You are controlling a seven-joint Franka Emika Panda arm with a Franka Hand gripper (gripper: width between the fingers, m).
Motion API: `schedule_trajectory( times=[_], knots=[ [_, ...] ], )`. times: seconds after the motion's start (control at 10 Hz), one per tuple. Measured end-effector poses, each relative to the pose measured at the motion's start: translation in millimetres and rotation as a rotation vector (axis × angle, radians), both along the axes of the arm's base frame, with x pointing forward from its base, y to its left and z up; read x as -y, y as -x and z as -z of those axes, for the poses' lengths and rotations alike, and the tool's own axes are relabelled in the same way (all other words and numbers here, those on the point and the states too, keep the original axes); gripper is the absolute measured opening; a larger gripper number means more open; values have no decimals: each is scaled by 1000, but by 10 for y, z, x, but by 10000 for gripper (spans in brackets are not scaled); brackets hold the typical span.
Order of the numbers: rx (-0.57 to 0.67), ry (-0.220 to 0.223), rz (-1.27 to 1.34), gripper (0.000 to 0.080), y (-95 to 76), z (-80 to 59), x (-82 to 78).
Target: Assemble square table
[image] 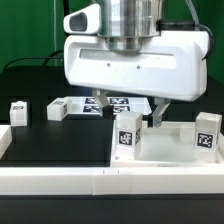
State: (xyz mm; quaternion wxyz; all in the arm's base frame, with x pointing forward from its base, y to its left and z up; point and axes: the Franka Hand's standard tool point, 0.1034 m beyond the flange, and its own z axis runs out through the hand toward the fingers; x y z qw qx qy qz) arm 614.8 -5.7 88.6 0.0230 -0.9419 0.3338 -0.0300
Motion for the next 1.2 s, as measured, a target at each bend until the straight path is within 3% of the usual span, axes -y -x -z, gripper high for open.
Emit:
schedule_trajectory(
  times=[0.3,0.7,1.0,1.2],
  knots=[
    [-14,-24,119,648,217,-123,-141],
    [-16,-22,115,649,211,-97,-134],
    [-45,-41,395,649,525,-38,-355],
    [-44,-41,366,649,508,-36,-357]
  ],
)
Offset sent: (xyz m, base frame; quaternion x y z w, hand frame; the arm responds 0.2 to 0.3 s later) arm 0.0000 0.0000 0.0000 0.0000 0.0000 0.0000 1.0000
